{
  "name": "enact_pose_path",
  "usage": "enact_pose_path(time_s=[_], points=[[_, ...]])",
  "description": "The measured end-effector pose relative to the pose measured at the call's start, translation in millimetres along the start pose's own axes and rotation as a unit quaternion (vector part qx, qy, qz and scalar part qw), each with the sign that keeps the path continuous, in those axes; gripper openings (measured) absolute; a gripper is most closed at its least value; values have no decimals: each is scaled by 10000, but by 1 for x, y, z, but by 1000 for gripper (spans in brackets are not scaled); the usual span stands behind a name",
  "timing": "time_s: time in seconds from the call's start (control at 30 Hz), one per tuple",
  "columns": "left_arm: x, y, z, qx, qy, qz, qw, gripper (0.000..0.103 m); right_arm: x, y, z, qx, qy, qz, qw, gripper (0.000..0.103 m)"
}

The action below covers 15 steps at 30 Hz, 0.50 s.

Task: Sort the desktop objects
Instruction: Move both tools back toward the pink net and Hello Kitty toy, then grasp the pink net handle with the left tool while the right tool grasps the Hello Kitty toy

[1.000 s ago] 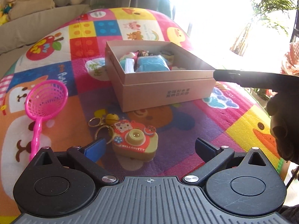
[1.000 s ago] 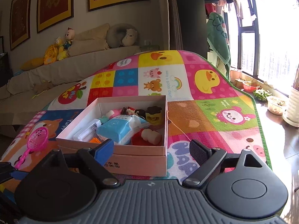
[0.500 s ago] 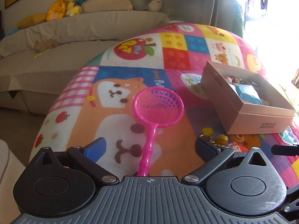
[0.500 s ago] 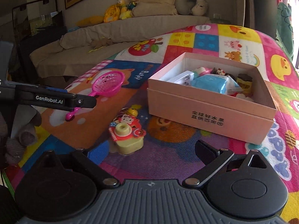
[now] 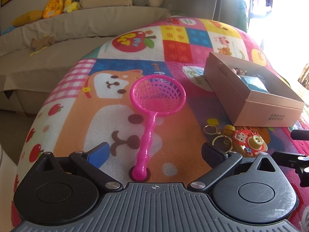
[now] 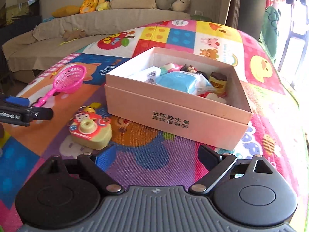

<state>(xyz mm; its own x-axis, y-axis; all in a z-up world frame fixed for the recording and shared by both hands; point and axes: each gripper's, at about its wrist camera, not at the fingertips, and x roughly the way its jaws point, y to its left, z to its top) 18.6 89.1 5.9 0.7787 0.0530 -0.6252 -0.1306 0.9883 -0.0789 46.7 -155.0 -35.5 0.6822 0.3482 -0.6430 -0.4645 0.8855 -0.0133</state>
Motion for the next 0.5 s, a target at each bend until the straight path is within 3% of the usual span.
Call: enact_pose_path(time_s=[0.13, 0.23, 0.3, 0.5], points=[[0, 5, -1, -168, -30, -10, 9999, 103, 7, 25, 8, 98, 66, 645, 9978, 92], [0, 8, -1, -299, -36, -44, 9995, 103, 21, 41, 12, -22, 159, 642, 9978, 79], [0, 10, -2, -337, -34, -64, 9994, 103, 27, 45, 15, -6, 193, 629, 9978, 66], [2, 8, -2, -317, 11, -36, 9995, 103, 31, 44, 16, 32, 128, 646, 9978, 66]])
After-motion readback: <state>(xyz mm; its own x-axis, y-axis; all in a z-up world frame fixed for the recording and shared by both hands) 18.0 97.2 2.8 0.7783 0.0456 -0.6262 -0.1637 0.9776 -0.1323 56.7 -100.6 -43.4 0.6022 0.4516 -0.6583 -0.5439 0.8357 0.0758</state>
